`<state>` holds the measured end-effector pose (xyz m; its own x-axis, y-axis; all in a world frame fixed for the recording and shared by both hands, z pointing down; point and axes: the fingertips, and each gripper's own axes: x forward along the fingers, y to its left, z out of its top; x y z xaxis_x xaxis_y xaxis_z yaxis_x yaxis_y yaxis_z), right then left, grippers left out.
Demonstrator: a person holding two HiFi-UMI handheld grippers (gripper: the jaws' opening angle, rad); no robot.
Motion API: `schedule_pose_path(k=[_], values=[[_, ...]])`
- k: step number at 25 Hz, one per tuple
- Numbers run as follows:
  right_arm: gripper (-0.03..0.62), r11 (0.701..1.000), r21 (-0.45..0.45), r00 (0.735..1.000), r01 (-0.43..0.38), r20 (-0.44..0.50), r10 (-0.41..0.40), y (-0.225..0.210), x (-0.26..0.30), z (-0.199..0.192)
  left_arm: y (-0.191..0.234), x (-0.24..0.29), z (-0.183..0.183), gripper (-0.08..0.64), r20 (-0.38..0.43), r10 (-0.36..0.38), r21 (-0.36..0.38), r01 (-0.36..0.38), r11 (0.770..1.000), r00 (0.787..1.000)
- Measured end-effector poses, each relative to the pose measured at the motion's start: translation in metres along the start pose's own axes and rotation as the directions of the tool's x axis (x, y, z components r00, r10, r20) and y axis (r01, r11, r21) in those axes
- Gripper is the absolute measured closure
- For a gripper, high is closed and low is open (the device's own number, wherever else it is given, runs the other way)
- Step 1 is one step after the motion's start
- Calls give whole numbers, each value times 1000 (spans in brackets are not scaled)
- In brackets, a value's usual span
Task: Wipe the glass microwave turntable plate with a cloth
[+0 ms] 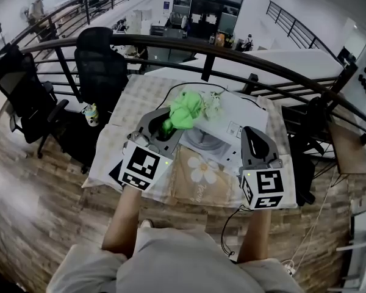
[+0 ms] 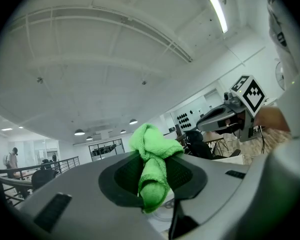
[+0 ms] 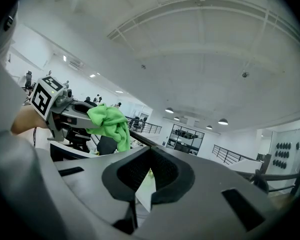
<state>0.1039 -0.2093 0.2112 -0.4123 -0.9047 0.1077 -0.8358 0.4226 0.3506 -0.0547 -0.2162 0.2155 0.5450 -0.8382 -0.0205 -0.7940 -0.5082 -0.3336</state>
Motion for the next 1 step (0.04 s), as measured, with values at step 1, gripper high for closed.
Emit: schedule_pose_path(k=[1], values=[[578,1000,2,1000,-1,3,1,0,-1,1,-3,0,0,436,-1,-6,3,6,1000,1000]])
